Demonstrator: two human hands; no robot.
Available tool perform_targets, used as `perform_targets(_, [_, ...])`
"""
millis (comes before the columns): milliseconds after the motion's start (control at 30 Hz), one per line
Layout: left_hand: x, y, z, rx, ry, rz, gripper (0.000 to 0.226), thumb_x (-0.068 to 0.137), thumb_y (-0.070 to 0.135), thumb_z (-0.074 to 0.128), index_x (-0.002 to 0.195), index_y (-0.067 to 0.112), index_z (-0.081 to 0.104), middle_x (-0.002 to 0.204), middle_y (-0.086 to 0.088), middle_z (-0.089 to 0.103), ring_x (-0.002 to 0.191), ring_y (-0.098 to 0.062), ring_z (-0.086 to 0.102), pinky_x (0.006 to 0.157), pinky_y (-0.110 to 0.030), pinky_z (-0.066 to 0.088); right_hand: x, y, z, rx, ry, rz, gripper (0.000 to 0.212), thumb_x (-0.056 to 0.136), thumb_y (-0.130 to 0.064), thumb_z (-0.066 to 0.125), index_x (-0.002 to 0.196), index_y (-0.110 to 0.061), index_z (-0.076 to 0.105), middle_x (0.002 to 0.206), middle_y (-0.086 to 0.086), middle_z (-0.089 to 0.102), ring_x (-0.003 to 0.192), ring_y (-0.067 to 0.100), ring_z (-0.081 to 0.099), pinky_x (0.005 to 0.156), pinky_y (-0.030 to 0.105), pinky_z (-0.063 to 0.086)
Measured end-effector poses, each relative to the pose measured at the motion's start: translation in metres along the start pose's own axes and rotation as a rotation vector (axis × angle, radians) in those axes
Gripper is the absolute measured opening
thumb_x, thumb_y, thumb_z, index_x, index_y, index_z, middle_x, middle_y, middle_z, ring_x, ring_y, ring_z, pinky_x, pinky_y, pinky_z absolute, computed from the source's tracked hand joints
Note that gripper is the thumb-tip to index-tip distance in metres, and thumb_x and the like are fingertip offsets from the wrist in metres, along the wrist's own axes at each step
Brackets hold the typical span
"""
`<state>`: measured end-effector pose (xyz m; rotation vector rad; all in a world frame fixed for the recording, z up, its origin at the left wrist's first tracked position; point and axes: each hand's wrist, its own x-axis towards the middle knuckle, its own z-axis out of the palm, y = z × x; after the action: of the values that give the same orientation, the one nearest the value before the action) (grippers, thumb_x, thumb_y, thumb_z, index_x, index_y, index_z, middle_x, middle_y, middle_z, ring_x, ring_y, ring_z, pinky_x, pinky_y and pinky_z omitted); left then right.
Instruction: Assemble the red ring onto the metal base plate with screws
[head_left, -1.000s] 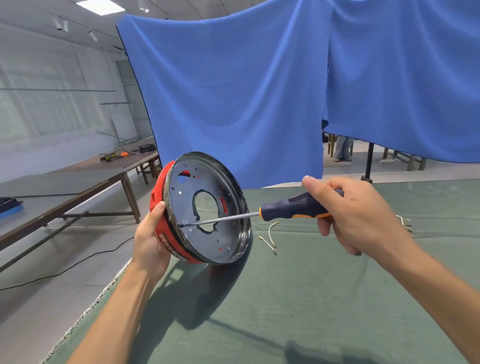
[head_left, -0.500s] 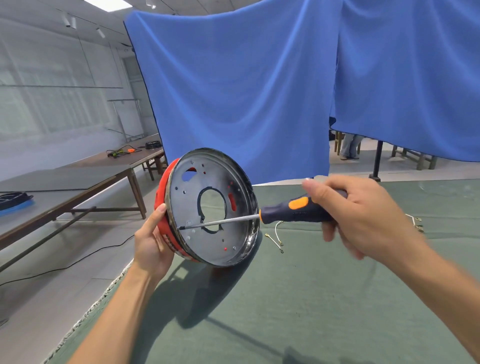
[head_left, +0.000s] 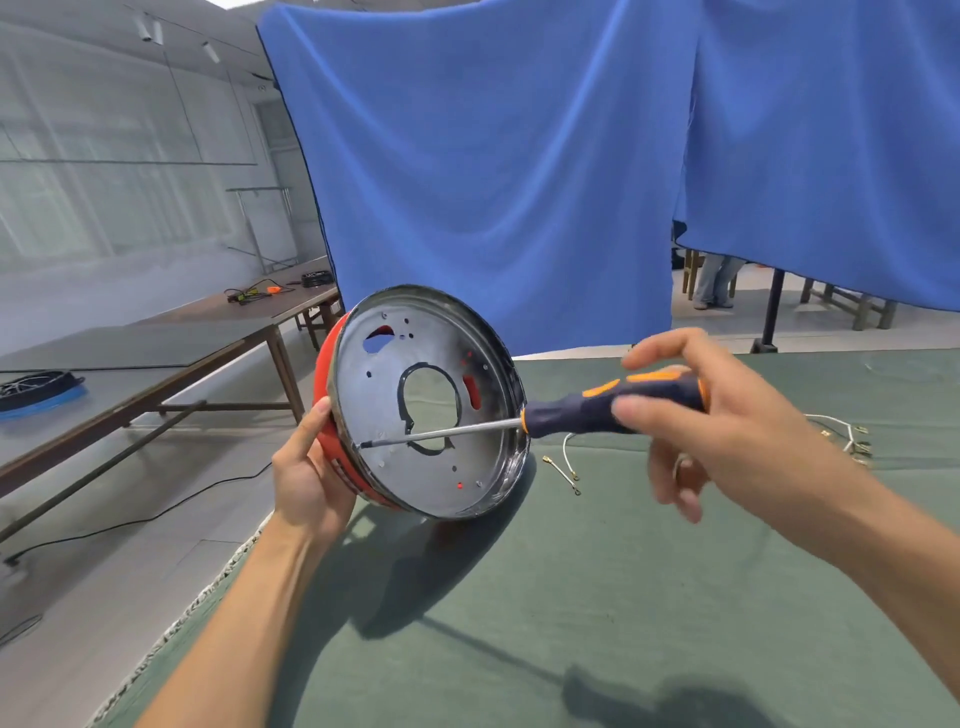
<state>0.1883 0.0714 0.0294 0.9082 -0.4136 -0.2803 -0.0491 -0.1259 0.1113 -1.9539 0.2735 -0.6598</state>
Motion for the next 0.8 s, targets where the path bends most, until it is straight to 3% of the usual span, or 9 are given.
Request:
perform_targets(67, [0.0, -0.002, 0.001, 0.016, -0.024, 0.009, 0.036, 0.096, 0.03, 0.041, 0.116, 0.014, 0.066, 0.1, -0.004, 0.074, 0.091, -0.022, 0.07, 0.073, -0.033, 0.058, 0.004, 0.005, -0.002, -0.107, 0.086, -0.043, 0.033, 0.091, -0.046, 0.049, 0.081, -0.015, 0.055, 0.049, 0.006, 0.062, 0.026, 0.017, 0.04, 0.03, 0.016, 0.028])
perform_targets(133, [0.0, -0.001, 0.001, 0.007, -0.021, 0.005, 0.037, 0.096, 0.03, 0.04, 0.12, 0.013, 0.063, 0.101, -0.004, 0.074, 0.092, -0.022, 0.07, 0.074, -0.033, 0.058, 0.005, 0.004, -0.003, -0.162, 0.078, 0.014, 0.047, 0.088, -0.057, 0.043, 0.076, -0.014, 0.056, 0.052, 0.005, 0.063, 0.027, 0.016, 0.041, 0.03, 0.016, 0.028])
perform_targets(233, [0.0, 0.0, -0.002, 0.001, -0.004, 0.006, 0.039, 0.097, 0.031, 0.04, 0.124, 0.014, 0.062, 0.106, -0.005, 0.072, 0.096, -0.024, 0.068, 0.075, -0.034, 0.058, 0.001, 0.008, -0.001, 0.071, -0.038, 0.08, 0.015, 0.09, -0.03, 0.058, 0.096, -0.018, 0.053, 0.074, 0.006, 0.065, 0.039, 0.017, 0.053, 0.034, 0.022, 0.037])
perform_targets(300, [0.0, -0.001, -0.001, 0.019, -0.025, 0.017, 0.036, 0.097, 0.03, 0.04, 0.117, 0.016, 0.066, 0.102, -0.004, 0.073, 0.092, -0.023, 0.07, 0.074, -0.034, 0.058, 0.001, 0.01, -0.001, 0.07, 0.025, -0.021, 0.005, 0.09, -0.027, 0.058, 0.09, -0.022, 0.058, 0.058, 0.007, 0.063, 0.032, 0.018, 0.046, 0.034, 0.019, 0.035])
perform_targets(367, [0.001, -0.002, 0.001, 0.04, -0.034, 0.027, 0.034, 0.096, 0.029, 0.04, 0.11, 0.016, 0.068, 0.095, -0.003, 0.075, 0.086, -0.021, 0.071, 0.071, -0.032, 0.058, 0.003, 0.014, -0.002, -0.097, 0.14, -0.089, 0.033, 0.091, -0.048, 0.049, 0.072, -0.026, 0.064, 0.047, 0.007, 0.059, 0.026, 0.015, 0.038, 0.032, 0.015, 0.028])
perform_targets(433, [0.0, -0.002, 0.001, 0.034, -0.024, 0.022, 0.034, 0.096, 0.029, 0.04, 0.111, 0.015, 0.068, 0.095, -0.003, 0.074, 0.086, -0.022, 0.07, 0.072, -0.032, 0.058, 0.004, 0.014, -0.003, -0.14, 0.137, -0.031, 0.045, 0.085, -0.061, 0.042, 0.072, -0.023, 0.061, 0.054, 0.004, 0.062, 0.029, 0.015, 0.042, 0.033, 0.018, 0.032])
perform_targets(533, [0.0, 0.0, 0.0, 0.002, 0.002, 0.001, 0.038, 0.097, 0.031, 0.04, 0.12, 0.015, 0.065, 0.112, -0.008, 0.07, 0.101, -0.027, 0.067, 0.082, -0.038, 0.058, 0.003, 0.019, 0.0, 0.116, -0.002, 0.068, 0.017, 0.091, -0.035, 0.054, 0.098, -0.019, 0.052, 0.083, 0.005, 0.065, 0.043, 0.02, 0.055, 0.036, 0.027, 0.04])
perform_targets(633, [0.001, 0.0, 0.0, -0.02, 0.009, -0.008, 0.037, 0.097, 0.03, 0.039, 0.112, 0.018, 0.071, 0.111, -0.006, 0.071, 0.101, -0.025, 0.067, 0.081, -0.037, 0.058, 0.004, 0.019, -0.004, 0.302, -0.083, 0.01, 0.017, 0.086, -0.005, 0.059, 0.1, -0.013, 0.055, 0.077, 0.008, 0.064, 0.05, 0.02, 0.057, 0.041, 0.028, 0.047])
perform_targets(800, [-0.001, 0.001, 0.003, -0.002, -0.003, -0.004, 0.036, 0.097, 0.031, 0.039, 0.115, 0.017, 0.068, 0.11, -0.007, 0.071, 0.101, -0.025, 0.067, 0.081, -0.037, 0.058, 0.007, 0.015, -0.007, 0.331, -0.107, 0.031, 0.022, 0.084, -0.001, 0.061, 0.101, -0.012, 0.056, 0.074, 0.007, 0.068, 0.056, 0.024, 0.066, 0.048, 0.029, 0.054])
